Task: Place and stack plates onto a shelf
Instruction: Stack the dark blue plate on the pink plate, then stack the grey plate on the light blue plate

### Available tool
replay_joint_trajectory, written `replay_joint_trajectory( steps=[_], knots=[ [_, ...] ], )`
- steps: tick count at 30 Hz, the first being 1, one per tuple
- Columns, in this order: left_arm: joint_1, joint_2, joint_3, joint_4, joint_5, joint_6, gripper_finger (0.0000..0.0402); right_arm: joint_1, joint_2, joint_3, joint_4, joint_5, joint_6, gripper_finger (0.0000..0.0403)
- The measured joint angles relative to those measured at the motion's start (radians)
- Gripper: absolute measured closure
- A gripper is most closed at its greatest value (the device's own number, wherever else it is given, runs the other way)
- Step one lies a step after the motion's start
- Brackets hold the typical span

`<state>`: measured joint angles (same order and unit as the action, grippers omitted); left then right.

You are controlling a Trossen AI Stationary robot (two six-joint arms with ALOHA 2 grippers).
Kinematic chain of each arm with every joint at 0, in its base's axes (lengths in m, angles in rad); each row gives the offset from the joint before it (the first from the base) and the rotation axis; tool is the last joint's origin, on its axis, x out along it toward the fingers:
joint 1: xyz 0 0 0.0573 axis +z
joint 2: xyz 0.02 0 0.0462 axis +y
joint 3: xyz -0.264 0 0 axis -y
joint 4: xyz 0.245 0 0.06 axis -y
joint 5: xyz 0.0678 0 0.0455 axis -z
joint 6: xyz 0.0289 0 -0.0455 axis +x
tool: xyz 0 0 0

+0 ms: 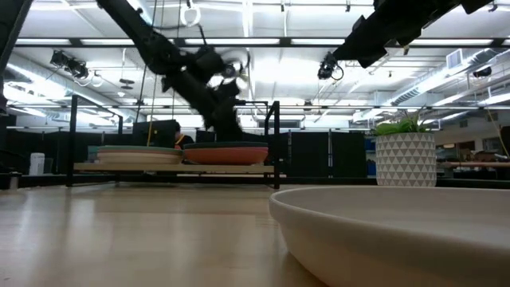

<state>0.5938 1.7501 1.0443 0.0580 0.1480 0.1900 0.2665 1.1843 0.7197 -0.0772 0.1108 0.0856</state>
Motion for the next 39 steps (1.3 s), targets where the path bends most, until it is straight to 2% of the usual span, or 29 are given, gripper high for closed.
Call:
replay_joint_trajectory(
  steps=[3,10,13,17,24,29,34,39],
  knots=[
    [-0.016,0.006,0.004,0.057,-0.032,0.029,0.0246,0.003,0.000,0.000,-0.002,-0.004,0.000,0.0250],
    [-0.022,0.143,0.004,0.266,-0.035,0.004,0.0246,0.008,0.000,0.000,-0.005,-0.004,0.001,0.0250],
    [-0.016,0.177,0.017,0.244,-0.028,-0.003,0.0246,0.007,0.000,0.000,-0.012,-0.005,0.015,0.0250],
    [0.005,0.177,0.046,0.164,0.040,-0.022,0.0246,0.008,0.000,0.000,-0.017,-0.007,0.017,0.0250],
    [-0.010,0.059,0.057,0.139,0.045,0.046,0.0246,0.009,0.000,0.000,-0.028,-0.003,0.026,0.0250],
    [-0.076,-0.063,0.056,-0.011,0.079,0.150,0.0246,0.009,0.000,-0.038,0.011,-0.001,0.029,0.0250],
    [-0.231,-0.146,0.055,-0.324,0.086,0.226,0.0246,0.010,0.000,-0.102,0.038,0.000,0.062,0.0250],
    [-0.400,-0.200,0.055,-0.540,0.084,0.110,0.0246,0.015,0.000,-0.157,0.078,-0.002,0.069,0.0250]
  ],
)
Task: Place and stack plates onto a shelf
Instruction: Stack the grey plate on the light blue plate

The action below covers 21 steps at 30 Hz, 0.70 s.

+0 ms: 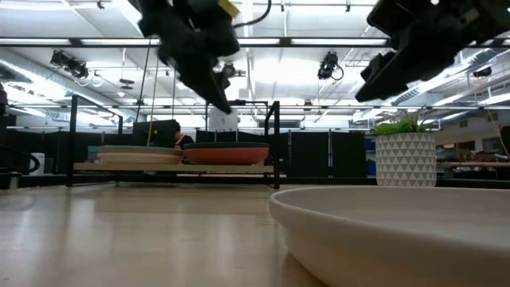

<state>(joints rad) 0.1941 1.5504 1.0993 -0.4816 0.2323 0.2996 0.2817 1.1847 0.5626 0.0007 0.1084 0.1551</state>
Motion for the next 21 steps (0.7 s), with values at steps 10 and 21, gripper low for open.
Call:
replay_joint_trajectory(
  steps=[10,21],
  knots=[
    [-0.309,0.009,0.000,-0.034,-0.077,-0.245,0.0246,0.033,0.144,0.048,-0.076,-0.112,0.117,0.0250],
    [-0.512,0.009,0.000,-0.031,-0.364,-0.468,0.0246,0.141,0.428,0.260,-0.164,-0.179,0.268,0.0250]
  ],
)
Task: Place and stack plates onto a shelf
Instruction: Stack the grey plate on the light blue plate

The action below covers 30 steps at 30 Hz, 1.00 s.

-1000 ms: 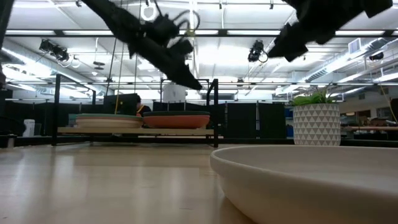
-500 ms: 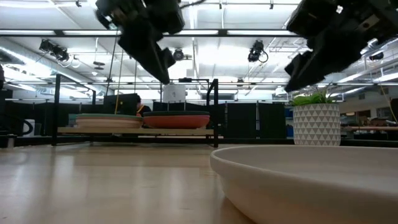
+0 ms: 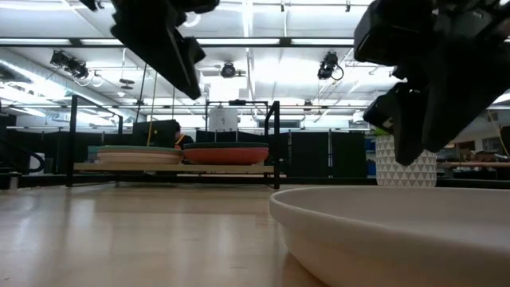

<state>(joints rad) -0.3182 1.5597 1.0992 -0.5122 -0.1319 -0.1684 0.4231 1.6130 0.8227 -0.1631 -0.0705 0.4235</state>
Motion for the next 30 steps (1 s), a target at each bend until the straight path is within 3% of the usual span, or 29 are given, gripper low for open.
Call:
replay_joint_trajectory(
  steps=[5,12,18,22,30],
  knots=[
    [-0.070,0.000,0.000,0.002,-0.052,-0.055,0.0246,0.040,0.085,0.096,-0.124,0.057,0.063,0.0250],
    [-0.117,0.000,0.000,0.017,-0.078,-0.116,0.0246,0.066,0.163,0.146,-0.163,0.068,0.146,0.0253],
    [-0.154,0.000,0.000,0.042,-0.079,-0.131,0.0246,0.066,0.167,0.147,-0.214,0.114,0.193,0.0316],
    [-0.189,0.000,0.000,0.059,-0.119,-0.053,0.0246,0.052,0.158,0.148,-0.224,0.116,0.172,0.0384],
    [-0.252,0.047,0.000,0.130,-0.301,0.274,0.0242,-0.067,0.104,0.146,-0.230,0.012,0.086,0.0387]
  ],
)
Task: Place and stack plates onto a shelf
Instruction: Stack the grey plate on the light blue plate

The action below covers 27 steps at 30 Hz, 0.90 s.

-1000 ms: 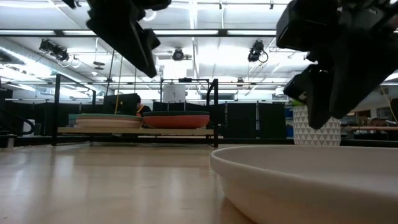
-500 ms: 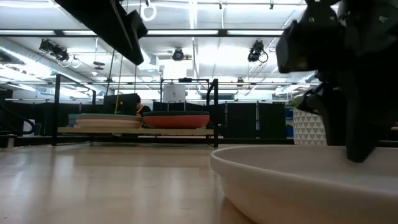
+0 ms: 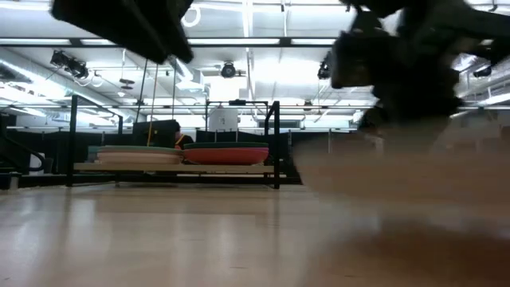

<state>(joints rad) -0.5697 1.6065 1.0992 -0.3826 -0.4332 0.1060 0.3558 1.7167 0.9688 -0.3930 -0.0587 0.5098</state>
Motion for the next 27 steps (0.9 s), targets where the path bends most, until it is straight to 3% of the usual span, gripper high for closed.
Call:
replay_joint_trajectory(
  steps=[5,14,22,27],
  knots=[
    [-0.020,0.049,0.000,0.111,-0.105,0.245,0.0214,-0.099,-0.061,0.000,0.013,-0.128,-0.043,0.0391],
    [-0.029,0.112,0.000,0.317,-0.215,0.504,0.0158,-0.216,-0.138,0.000,0.079,-0.288,-0.073,0.0388],
    [-0.034,0.165,0.000,0.481,-0.259,0.750,0.0182,-0.257,-0.149,0.000,0.163,-0.346,-0.091,0.0388],
    [-0.033,0.165,0.000,0.546,-0.268,0.775,0.0238,-0.261,-0.149,0.000,0.200,-0.348,-0.101,0.0387]
  ],
)
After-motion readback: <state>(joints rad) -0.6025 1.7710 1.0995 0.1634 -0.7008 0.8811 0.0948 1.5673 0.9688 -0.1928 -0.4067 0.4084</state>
